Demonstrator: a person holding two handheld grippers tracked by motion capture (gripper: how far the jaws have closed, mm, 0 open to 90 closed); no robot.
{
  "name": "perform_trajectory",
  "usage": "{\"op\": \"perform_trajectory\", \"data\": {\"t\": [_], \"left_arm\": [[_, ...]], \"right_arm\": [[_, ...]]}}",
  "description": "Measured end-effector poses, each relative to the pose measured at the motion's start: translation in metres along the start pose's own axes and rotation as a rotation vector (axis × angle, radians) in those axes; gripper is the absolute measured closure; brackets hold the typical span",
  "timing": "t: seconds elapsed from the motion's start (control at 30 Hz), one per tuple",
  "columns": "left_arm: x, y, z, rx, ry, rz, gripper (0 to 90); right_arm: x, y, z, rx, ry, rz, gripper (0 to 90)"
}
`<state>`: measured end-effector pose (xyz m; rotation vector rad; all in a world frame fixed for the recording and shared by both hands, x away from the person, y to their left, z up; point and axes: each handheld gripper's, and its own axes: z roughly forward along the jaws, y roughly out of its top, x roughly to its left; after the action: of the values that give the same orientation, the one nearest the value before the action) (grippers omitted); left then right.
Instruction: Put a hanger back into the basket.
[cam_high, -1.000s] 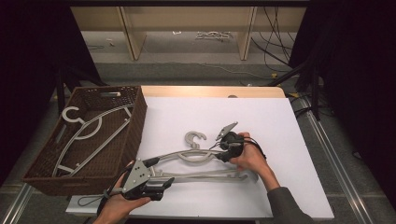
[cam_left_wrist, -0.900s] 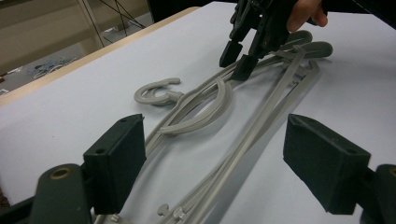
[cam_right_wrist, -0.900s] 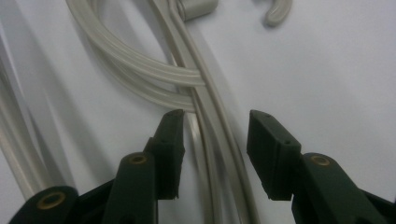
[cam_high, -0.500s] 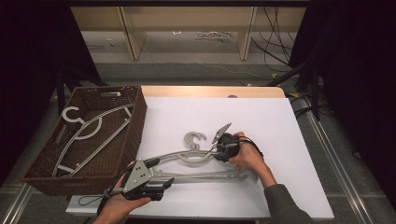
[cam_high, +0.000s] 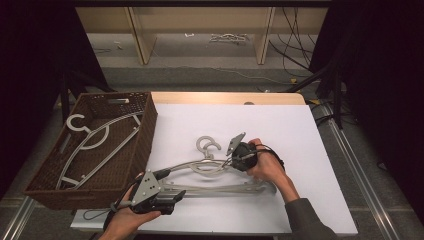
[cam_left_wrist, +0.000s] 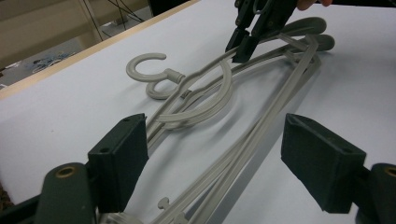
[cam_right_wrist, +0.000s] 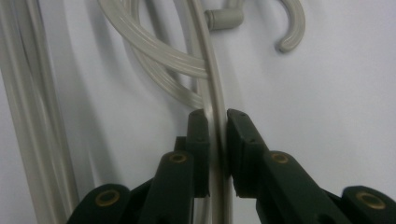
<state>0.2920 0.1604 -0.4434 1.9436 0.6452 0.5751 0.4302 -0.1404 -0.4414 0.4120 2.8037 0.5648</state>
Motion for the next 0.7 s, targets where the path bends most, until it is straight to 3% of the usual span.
{"op": "perform_trajectory", "data": {"t": [0.07, 0.17, 0.3, 0.53, 0.67, 0.7], "left_arm": [[0.001, -0.001, 0.000, 0.005, 0.010, -0.014, 22.8], [0.001, -0.001, 0.001, 0.007, 0.008, -0.004, 22.9], [0.004, -0.001, 0.002, -0.001, 0.009, -0.028, 23.0], [0.015, 0.009, 0.010, 0.003, -0.017, -0.048, 22.1], [0.021, 0.019, 0.022, 0.015, 0.005, -0.063, 22.0], [0.023, 0.025, 0.032, 0.067, 0.060, -0.034, 23.1]], "right_arm": [[0.003, 0.002, -0.006, -0.008, -0.013, -0.031, 81.0], [0.008, 0.003, -0.014, -0.019, -0.038, -0.046, 81.4], [0.013, 0.002, -0.024, -0.037, -0.056, -0.063, 81.9], [0.024, 0.001, -0.040, -0.053, -0.102, -0.099, 82.2], [0.027, 0.002, -0.044, -0.055, -0.119, -0.119, 82.2], [0.029, 0.004, -0.047, -0.055, -0.124, -0.122, 82.2]]}}
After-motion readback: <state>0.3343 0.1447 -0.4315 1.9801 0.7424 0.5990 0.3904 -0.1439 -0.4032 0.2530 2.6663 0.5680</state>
